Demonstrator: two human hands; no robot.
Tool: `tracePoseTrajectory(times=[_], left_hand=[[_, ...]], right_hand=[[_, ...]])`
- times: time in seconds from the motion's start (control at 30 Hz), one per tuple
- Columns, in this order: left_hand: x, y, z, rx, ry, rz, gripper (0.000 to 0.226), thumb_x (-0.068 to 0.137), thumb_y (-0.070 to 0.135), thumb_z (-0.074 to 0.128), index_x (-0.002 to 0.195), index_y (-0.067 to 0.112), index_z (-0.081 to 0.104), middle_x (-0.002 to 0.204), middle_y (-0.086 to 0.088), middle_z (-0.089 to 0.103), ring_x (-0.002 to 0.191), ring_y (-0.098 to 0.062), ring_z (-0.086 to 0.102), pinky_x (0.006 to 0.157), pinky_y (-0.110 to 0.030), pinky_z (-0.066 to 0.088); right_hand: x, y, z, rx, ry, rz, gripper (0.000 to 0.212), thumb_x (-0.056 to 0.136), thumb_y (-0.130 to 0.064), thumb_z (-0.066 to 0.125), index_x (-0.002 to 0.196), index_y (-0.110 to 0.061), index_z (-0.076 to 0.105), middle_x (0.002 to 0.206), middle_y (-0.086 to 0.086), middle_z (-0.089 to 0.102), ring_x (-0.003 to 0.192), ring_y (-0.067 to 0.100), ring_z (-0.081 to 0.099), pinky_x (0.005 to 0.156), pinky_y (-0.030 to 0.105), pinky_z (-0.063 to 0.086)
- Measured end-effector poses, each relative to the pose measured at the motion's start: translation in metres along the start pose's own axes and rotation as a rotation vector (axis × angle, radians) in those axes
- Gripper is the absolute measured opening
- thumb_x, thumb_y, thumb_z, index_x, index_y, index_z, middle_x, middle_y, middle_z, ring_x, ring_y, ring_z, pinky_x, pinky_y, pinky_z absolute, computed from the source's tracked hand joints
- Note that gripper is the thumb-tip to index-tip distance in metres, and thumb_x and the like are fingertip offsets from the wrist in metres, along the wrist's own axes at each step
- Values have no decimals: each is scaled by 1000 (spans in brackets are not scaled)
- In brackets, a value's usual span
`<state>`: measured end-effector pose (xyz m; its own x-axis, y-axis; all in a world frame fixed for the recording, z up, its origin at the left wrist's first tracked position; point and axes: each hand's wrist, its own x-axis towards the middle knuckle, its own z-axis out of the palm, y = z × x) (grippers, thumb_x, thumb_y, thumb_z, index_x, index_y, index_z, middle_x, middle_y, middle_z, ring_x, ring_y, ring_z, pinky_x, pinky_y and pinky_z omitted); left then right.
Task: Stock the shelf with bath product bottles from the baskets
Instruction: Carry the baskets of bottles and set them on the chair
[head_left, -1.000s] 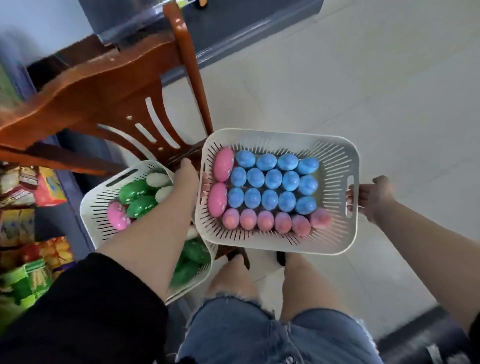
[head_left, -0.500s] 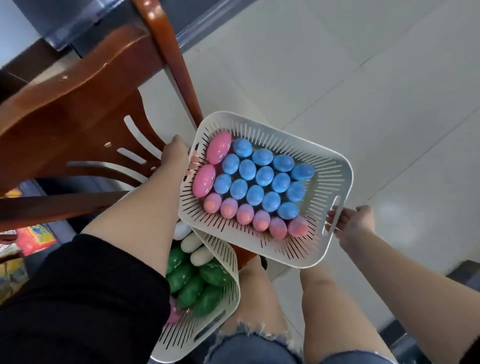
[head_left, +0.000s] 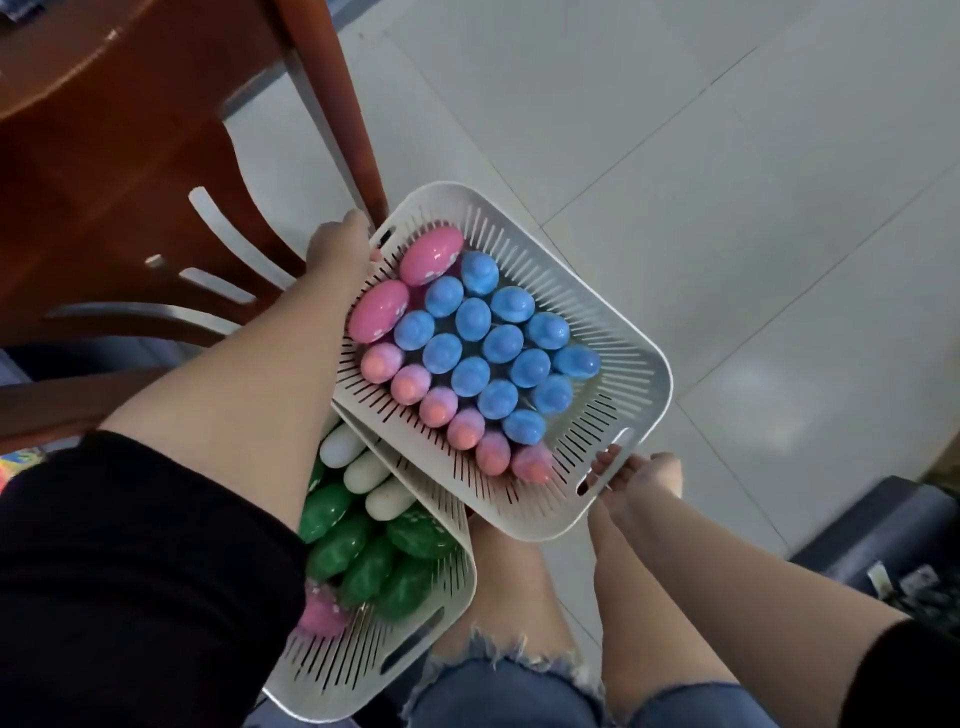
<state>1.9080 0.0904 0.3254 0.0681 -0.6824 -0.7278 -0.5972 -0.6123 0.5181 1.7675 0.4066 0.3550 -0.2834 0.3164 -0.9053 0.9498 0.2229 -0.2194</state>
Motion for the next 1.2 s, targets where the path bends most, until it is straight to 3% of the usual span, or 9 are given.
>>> tracePoseTrajectory(times=[0.1, 0.23, 0.3, 0.4, 0.5, 0.6, 0.73, 1.0, 1.2], left_hand=[[-22, -6, -8, 170, -11, 76, 27, 89, 17, 43, 91, -1, 63, 96, -19, 60, 85, -28, 53, 71, -31, 38], [-68, -33, -23, 189, 29, 249, 25, 89, 16, 47, 106, 12, 65, 111, -14, 63, 104, -26, 56, 82, -28, 40], [-92, -52, -27, 160, 95, 287, 36, 88, 15, 49, 123, 13, 59, 126, -8, 59, 118, -23, 52, 94, -26, 37], [-123, -82, -25, 203, 129, 353, 43, 85, 18, 51, 128, 14, 55, 129, -4, 56, 119, -20, 50, 97, -27, 37], [-151, -111, -15, 308, 127, 405, 48, 80, 25, 53, 127, 18, 53, 129, -2, 55, 120, -19, 50, 100, -35, 41], [-186, -136, 7, 356, 188, 429, 55, 84, 16, 58, 137, 9, 44, 140, -10, 45, 132, -26, 37, 111, -36, 29], [-218, -160, 45, 343, 258, 311, 66, 85, 18, 61, 144, 9, 31, 153, -10, 26, 143, -24, 18, 117, -35, 17], [-234, -194, 95, 187, 366, 32, 92, 76, 26, 71, 146, 3, 17, 149, -19, 29, 138, -32, 28, 110, -46, 30], [-227, -206, 108, 238, 325, 21, 95, 79, 35, 66, 147, 3, 7, 149, -19, 25, 129, -34, 40, 96, -48, 43]], right_hand=[[-3, -6, -1, -133, 17, -19, 41, 90, -27, 25, 73, -1, 52, 70, 17, 53, 61, 26, 50, 75, 37, 45], [-24, -23, 4, -284, 17, -153, 30, 91, -23, 34, 71, -10, 51, 64, 5, 49, 54, 20, 47, 54, 24, 45], [-26, -34, 5, -467, 37, -353, 32, 95, -23, 33, 99, -7, 60, 81, 8, 54, 74, 23, 52, 70, 30, 46], [-31, -52, 9, -846, 23, -803, 42, 94, -23, 37, 134, -14, 44, 128, 10, 52, 111, 29, 51, 92, 34, 38], [-39, -67, 20, -1131, -151, -1119, 52, 91, -17, 45, 142, -14, 35, 146, 5, 37, 130, 23, 39, 102, 30, 32], [-39, -75, 34, -1457, -294, -1305, 60, 86, -12, 50, 143, -11, 32, 149, 8, 31, 136, 24, 30, 108, 34, 27], [-25, -82, 38, -1759, -318, -1373, 69, 85, -17, 53, 147, -12, 22, 154, 11, 20, 142, 26, 17, 113, 41, 23], [1, -95, 32, -1870, -360, -1369, 69, 86, -18, 56, 143, -11, 18, 133, 17, 40, 119, 37, 45, 93, 44, 39], [0, -88, 36, -1812, -337, -1382, 53, 79, -21, 59, 125, -9, 37, 118, 15, 47, 105, 36, 51, 83, 39, 41]])
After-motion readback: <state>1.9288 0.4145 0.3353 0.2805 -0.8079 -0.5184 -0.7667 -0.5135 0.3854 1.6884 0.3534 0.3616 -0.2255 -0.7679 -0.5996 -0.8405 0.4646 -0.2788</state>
